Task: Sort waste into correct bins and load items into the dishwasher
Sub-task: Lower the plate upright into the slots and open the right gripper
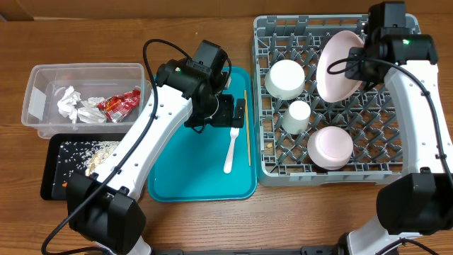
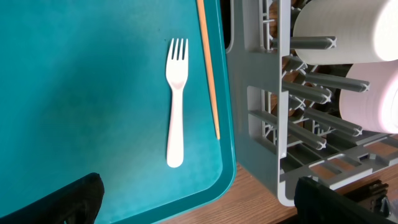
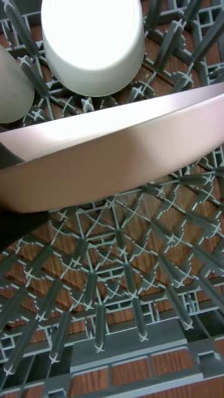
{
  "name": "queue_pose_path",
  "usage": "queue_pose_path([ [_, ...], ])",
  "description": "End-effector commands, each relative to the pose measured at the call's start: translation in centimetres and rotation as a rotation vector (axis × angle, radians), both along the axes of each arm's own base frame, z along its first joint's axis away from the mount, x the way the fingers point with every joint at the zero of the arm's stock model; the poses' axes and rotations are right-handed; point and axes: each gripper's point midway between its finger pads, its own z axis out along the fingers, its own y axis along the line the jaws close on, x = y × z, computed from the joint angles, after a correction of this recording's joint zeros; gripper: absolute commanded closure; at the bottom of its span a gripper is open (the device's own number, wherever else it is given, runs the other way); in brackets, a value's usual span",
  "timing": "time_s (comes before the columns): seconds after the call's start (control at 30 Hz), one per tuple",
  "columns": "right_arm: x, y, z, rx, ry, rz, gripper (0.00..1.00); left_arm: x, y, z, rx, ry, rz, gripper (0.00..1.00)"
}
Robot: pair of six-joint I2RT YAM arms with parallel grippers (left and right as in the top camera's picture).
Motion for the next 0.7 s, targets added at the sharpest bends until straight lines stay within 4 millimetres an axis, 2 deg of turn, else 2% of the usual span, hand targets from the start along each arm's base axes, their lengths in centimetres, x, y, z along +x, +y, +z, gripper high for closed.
queue_pose_path([
  [0.0,0.2,1.5,0.0,0.007,-0.004,0.031,0.91,0.1,-0.2,0.2,0.005,-0.014,-0.024,0.0],
  [0.2,0.1,1.9,0.0,0.007,0.002,0.042,0.9,0.1,-0.2,0.2,0.005,-0.014,-0.024,0.0],
  [0.27,0.1,2.0,-0.1,0.013,0.004,0.045,0.84,0.1,-0.2,0.2,0.005,-0.014,-0.024,0.0],
  [0.33,0.1,2.4,-0.1,0.034,0.003,0.054,0.64,0.1,-0.2,0.2,0.005,-0.014,-0.024,0.0],
  [0.37,0.1,2.6,-0.1,0.041,0.003,0.058,0.5,0.1,-0.2,0.2,0.005,-0.014,-0.024,0.0],
  [0.4,0.1,2.8,-0.1,0.051,0.003,0.063,0.29,0.1,-0.2,0.2,0.005,-0.014,-0.024,0.0],
  [0.43,0.1,2.8,-0.1,0.054,0.003,0.064,0.0,0.1,-0.2,0.2,0.005,-0.014,-0.024,0.0],
  [0.67,0.1,3.2,-0.2,0.07,0.003,0.073,0.0,0.1,-0.2,0.2,0.005,-0.014,-0.024,0.0],
])
